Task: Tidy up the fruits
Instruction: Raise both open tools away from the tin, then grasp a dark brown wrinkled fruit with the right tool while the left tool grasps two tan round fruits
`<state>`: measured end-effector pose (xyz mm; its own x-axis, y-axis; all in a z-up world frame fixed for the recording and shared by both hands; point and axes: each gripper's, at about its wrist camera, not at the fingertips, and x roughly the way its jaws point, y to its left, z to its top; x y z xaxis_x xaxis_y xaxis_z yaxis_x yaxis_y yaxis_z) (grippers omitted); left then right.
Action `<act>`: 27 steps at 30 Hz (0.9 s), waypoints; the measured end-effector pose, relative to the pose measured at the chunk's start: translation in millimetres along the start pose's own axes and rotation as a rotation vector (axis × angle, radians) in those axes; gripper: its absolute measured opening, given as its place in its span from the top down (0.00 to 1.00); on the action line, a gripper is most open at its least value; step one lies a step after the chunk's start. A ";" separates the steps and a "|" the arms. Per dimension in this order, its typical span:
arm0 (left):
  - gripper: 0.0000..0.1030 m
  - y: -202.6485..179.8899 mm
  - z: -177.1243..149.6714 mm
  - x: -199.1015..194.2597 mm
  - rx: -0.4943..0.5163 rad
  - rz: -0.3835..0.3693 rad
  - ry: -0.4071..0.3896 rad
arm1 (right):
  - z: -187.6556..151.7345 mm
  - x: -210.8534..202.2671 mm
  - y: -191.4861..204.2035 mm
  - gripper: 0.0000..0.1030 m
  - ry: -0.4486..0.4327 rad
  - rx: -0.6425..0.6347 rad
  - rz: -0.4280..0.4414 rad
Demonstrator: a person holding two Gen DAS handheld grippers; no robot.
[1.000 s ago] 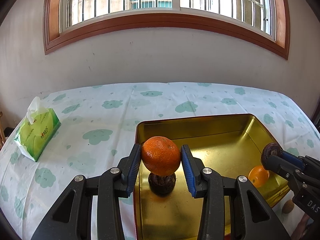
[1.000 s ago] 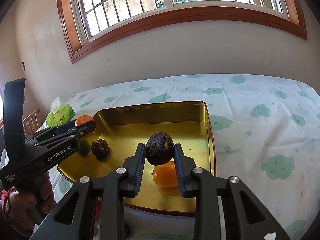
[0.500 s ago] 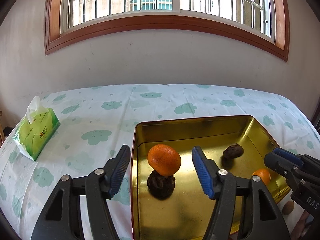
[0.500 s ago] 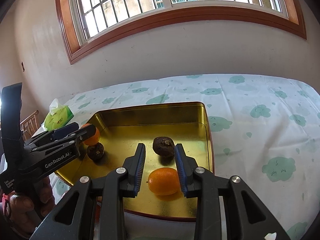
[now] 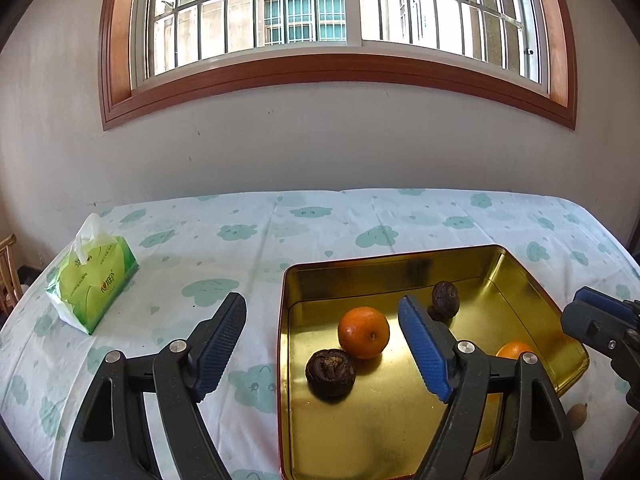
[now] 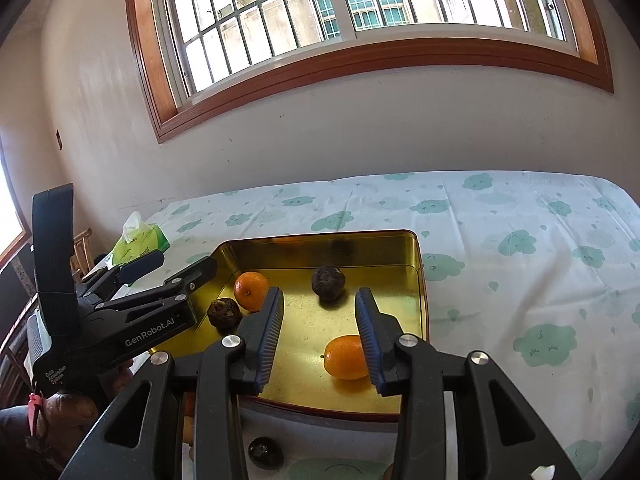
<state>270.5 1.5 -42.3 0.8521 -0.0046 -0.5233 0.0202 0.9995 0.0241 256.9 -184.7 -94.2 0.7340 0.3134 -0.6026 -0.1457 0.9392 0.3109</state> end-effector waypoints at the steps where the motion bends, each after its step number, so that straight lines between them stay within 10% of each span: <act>1: 0.24 -0.1 0.5 -2.3 0.003 0.002 -0.001 | 0.0 -4.4 1.0 0.66 -0.003 0.001 0.005; 13: 0.24 0.7 -9.6 -61.6 0.048 -0.033 -0.011 | -33.8 -80.3 5.1 0.66 0.013 -0.023 0.022; 27: 0.24 1.4 -99.6 -120.7 0.074 -0.101 0.150 | -120.5 -91.7 15.2 0.63 0.229 -0.126 0.054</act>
<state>115.6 6.6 -64.0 0.7567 -0.0945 -0.6469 0.1447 0.9892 0.0247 107.5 -182.2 -122.8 0.5555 0.3735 -0.7429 -0.2723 0.9259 0.2619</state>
